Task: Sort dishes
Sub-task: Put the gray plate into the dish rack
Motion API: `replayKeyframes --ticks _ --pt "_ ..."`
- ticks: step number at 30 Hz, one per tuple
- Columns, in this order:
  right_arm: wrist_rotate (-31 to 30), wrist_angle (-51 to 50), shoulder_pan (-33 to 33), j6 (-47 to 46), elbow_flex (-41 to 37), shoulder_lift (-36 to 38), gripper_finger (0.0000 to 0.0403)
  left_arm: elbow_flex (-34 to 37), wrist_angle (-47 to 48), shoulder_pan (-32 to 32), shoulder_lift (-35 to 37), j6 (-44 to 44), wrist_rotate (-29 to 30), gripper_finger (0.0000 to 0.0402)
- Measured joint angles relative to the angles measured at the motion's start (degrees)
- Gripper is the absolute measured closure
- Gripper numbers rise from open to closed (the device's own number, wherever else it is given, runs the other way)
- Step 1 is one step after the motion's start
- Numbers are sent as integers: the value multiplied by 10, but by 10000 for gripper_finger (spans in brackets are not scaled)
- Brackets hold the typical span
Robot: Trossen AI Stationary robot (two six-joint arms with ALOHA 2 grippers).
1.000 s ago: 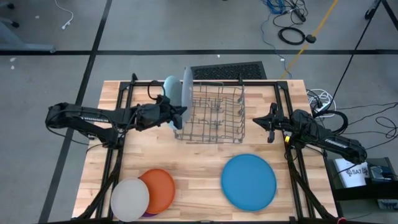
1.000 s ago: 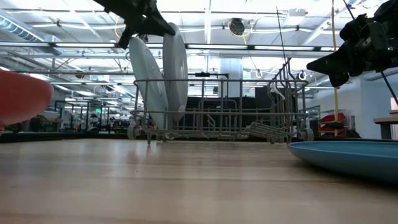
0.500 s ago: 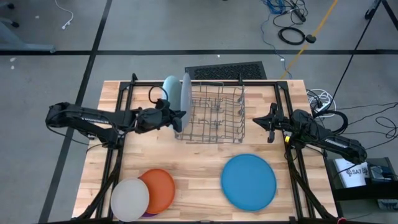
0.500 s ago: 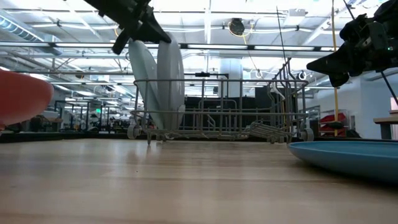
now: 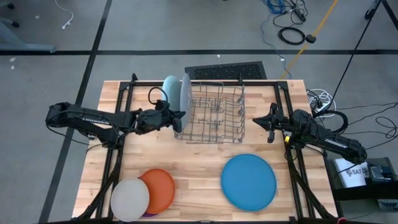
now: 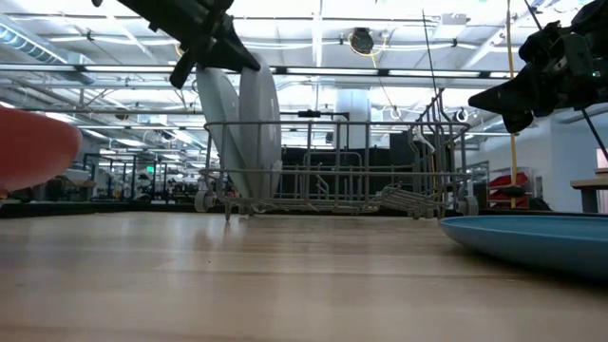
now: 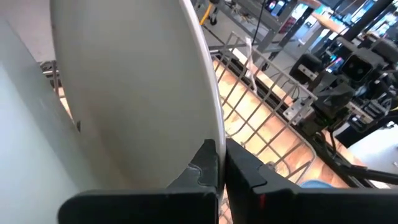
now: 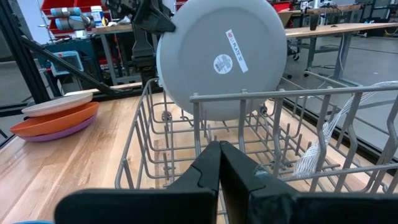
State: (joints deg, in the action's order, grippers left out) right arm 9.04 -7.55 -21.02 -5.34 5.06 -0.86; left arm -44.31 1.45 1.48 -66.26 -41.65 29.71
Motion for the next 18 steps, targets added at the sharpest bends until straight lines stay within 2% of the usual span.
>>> replayKeyframes --ticks 13,18 --pt "0 0 0 0 0 0 399 0 4 2 0 1 1 391" --pt "0 0 0 0 0 0 399 0 4 2 0 5 4 364"
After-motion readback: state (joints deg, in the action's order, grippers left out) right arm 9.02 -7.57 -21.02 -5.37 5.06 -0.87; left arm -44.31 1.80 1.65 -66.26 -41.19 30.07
